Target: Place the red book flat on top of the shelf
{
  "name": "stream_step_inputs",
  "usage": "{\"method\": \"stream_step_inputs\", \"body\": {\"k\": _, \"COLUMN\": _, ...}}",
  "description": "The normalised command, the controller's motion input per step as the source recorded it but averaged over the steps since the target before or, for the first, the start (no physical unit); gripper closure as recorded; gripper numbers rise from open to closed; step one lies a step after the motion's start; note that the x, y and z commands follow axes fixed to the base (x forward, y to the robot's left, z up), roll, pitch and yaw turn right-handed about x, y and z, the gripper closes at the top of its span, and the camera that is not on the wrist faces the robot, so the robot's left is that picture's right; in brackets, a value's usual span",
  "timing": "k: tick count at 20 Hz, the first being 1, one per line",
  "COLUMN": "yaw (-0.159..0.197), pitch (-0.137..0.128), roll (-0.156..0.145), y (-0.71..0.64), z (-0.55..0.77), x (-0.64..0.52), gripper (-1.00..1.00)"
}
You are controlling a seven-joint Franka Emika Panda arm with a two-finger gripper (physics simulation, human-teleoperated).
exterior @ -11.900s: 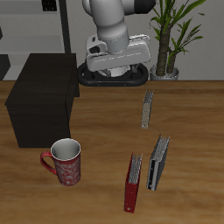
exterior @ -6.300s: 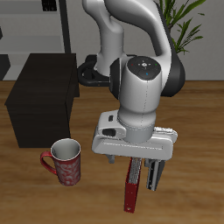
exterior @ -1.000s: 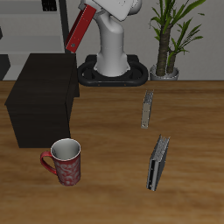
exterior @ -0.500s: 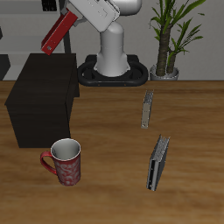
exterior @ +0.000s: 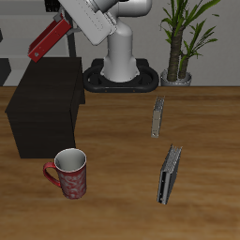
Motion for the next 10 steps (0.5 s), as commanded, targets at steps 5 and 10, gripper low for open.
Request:
{"method": "stream_step_inputs", "body": {"k": 5, "yaw": -0.016, "pitch": 0.061, "roll": -0.048, "y": -0.24, "z": -0.2, "x": 0.12, "gripper": 1.0}}
{"method": "stream_step_inputs", "body": {"k": 10, "yaw": -0.011, "pitch": 0.067, "roll": -0.071, "y": -0.15, "z": -0.28, "x": 0.0, "gripper": 1.0}}
